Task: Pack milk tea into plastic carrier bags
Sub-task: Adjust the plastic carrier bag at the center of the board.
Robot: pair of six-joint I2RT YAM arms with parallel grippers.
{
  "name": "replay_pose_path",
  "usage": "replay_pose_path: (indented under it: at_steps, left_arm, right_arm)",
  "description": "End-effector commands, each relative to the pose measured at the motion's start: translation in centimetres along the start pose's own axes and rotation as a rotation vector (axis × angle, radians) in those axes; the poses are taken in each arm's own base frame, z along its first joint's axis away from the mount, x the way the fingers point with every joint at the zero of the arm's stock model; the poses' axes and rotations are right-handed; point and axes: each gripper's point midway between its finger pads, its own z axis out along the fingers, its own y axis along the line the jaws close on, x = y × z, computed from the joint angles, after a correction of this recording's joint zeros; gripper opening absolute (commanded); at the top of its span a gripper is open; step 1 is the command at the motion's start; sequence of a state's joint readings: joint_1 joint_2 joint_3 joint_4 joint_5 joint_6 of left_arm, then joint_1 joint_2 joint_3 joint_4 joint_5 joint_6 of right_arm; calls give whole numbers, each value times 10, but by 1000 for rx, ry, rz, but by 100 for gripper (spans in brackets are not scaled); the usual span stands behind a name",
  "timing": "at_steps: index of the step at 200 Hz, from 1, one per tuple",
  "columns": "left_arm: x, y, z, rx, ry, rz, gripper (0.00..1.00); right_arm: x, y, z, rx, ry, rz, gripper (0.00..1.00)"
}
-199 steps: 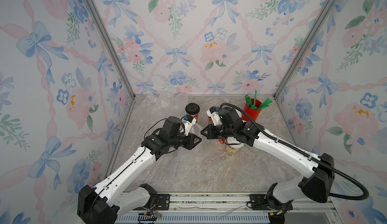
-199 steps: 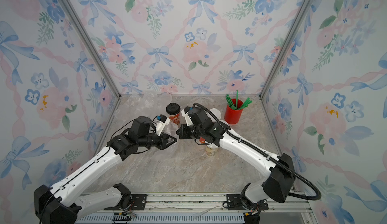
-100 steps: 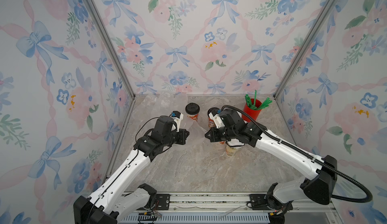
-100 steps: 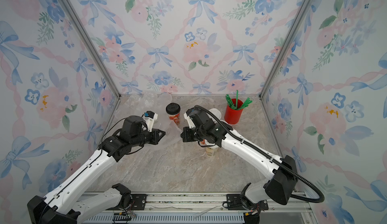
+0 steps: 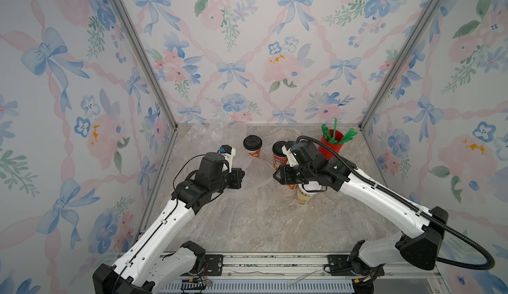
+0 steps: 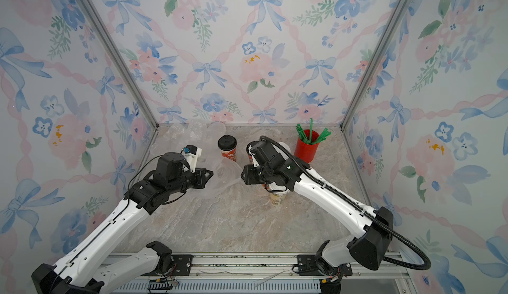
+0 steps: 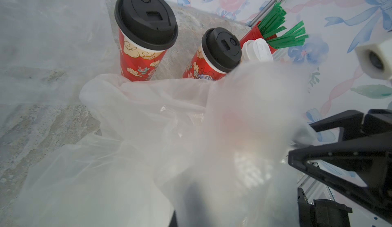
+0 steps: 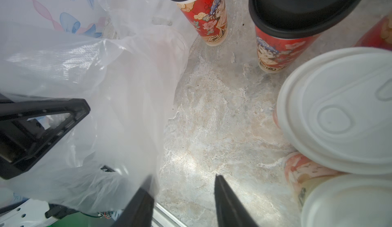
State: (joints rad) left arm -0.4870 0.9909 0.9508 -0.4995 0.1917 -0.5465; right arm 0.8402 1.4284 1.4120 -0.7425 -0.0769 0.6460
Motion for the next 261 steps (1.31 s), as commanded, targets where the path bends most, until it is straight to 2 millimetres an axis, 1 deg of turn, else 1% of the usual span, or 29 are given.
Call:
replay_pose_path:
  at_steps: [1, 19, 29, 39, 60, 78, 107, 117, 134, 152, 160, 173, 181, 196, 211, 222, 235, 247, 257, 258, 261]
  left_arm:
    - [-3, -4, -5, -9, -24, -31, 0]
    - [-1, -2, -1, -20, -31, -47, 0]
    - [0, -1, 1, -25, -37, -62, 0]
    - [0, -1, 3, -22, -46, -75, 0]
    - [1, -1, 6, -20, -65, -105, 0]
    - [2, -2, 6, -15, -82, -125, 0]
    - [4, -4, 8, -7, -83, -132, 0]
    - [6, -4, 10, -8, -77, -133, 0]
    - [10, -3, 12, -8, -74, -142, 0]
    - [11, -2, 13, -3, -83, -158, 0]
    - [11, -2, 13, 1, -88, -163, 0]
    - [11, -2, 13, 7, -94, -172, 0]
    - [11, -2, 13, 8, -98, -177, 0]
    - [10, 0, 11, 4, -109, -182, 0]
    - [9, 2, 7, -4, -129, -189, 0]
    - [9, 4, 3, -10, -145, -195, 0]
    - [8, 6, 0, -15, -161, -203, 0]
    - [6, 7, -2, -17, -172, -207, 0]
    - [5, 7, -3, -18, -176, -209, 0]
    - [5, 7, -3, -17, -175, -209, 0]
    - [5, 7, -2, -17, -175, -211, 0]
  right_arm:
    - [-2, 37, -11, -118, -10, 65, 71]
    - [0, 53, -8, -169, -9, 107, 79]
    - [0, 58, -6, -183, -12, 147, 83]
    - [0, 61, -2, -189, -10, 177, 85]
    - [1, 60, 9, -168, 3, 236, 88]
    - [3, 69, 18, -196, 16, 248, 89]
    - [2, 85, 25, -212, 29, 186, 90]
    - [2, 87, 26, -198, 27, 154, 90]
    - [2, 83, 22, -138, 6, 101, 90]
    - [3, 87, 17, -123, -10, 58, 92]
    - [4, 91, 19, -127, -3, 52, 96]
    - [7, 93, 22, -121, 15, 48, 97]
    - [9, 92, 27, -106, 32, 47, 95]
    - [15, 82, 34, -51, 58, 47, 91]
    - [19, 69, 38, 9, 67, 40, 83]
    - [23, 63, 42, 22, 79, 44, 76]
    - [28, 57, 48, 27, 98, 65, 71]
    - [31, 60, 52, -2, 112, 74, 66]
    - [32, 67, 54, -44, 123, 73, 64]
    - [34, 66, 59, -37, 134, 74, 64]
    - [36, 67, 64, -45, 145, 73, 64]
